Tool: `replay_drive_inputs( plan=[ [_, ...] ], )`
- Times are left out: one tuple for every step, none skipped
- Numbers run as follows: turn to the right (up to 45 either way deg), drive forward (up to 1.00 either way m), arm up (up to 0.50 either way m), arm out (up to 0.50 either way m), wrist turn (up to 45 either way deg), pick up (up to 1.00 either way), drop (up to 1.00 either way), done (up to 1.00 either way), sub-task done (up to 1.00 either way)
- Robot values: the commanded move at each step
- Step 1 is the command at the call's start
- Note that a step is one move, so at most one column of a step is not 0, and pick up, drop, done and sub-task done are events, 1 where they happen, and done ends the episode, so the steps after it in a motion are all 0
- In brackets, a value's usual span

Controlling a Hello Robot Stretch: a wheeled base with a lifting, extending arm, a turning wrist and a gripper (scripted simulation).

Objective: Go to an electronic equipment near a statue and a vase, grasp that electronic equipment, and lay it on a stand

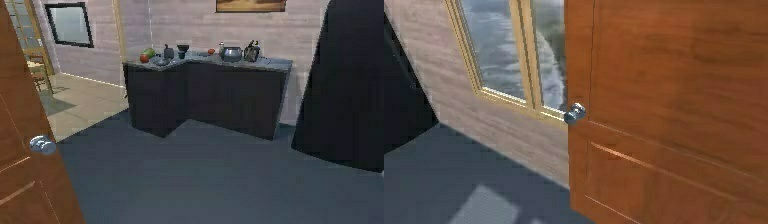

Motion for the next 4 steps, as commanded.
replay_drive_inputs(
  plan=[
    [-3.0,0.0,0.0,0.0,0.0,0.0,0.0,0.0,0.0],
    [0.0,0.75,0.0,0.0,0.0,0.0,0.0,0.0,0.0],
    [-9.0,0.0,0.0,0.0,0.0,0.0,0.0,0.0,0.0],
    [0.0,0.5,0.0,0.0,0.0,0.0,0.0,0.0,0.0]
  ],
)
